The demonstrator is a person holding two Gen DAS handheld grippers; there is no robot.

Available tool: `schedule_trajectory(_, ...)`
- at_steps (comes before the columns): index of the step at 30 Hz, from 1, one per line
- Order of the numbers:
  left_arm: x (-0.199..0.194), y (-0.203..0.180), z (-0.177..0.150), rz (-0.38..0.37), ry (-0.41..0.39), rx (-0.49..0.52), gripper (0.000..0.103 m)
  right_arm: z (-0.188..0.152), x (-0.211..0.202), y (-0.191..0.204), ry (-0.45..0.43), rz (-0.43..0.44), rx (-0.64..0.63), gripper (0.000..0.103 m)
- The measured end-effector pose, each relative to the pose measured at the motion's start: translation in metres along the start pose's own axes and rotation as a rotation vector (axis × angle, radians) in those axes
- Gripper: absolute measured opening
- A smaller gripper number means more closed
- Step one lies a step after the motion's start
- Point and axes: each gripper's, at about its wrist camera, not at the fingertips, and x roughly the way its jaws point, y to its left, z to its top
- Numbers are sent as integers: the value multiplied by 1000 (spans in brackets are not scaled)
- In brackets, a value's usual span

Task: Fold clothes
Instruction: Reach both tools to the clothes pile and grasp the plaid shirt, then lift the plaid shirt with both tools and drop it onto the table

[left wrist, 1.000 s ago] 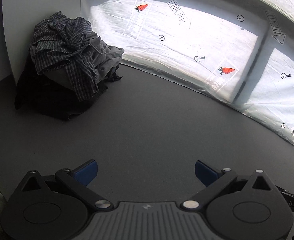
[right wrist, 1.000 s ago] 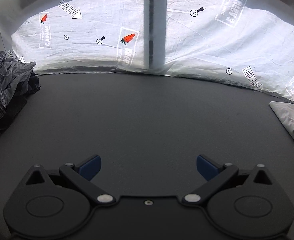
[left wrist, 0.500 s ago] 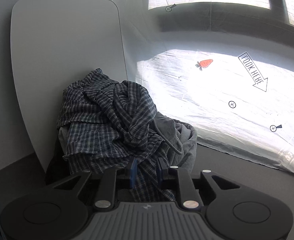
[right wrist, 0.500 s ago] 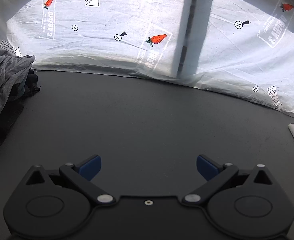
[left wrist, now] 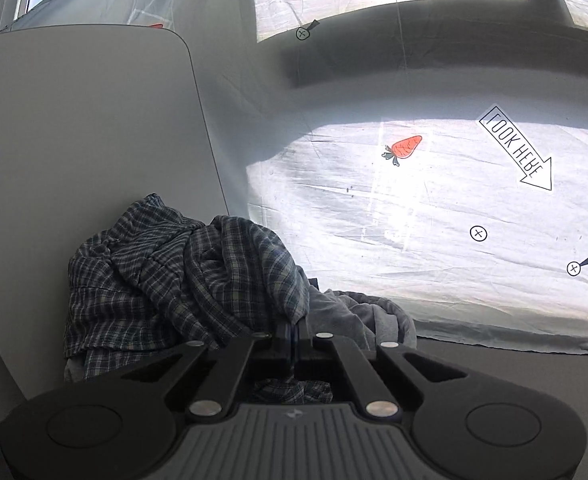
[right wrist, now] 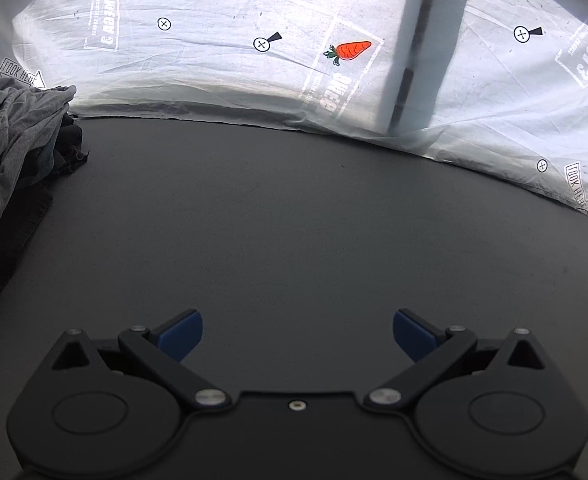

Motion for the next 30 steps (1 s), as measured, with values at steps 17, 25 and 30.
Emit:
schedule_trajectory(17,-279,-264,59,-857,-150,-158,2,-72,-78,-193,-186,-90,256,103)
schedule_trajectory(25,-315,-312,-48,-862,274,-99,36,-135,-99,-303,-147,-203,414,103)
schedule_trajectory(30,-308,-257,-104,-641,435,-112,44,-159,-98,-311,-100,-186,381,103)
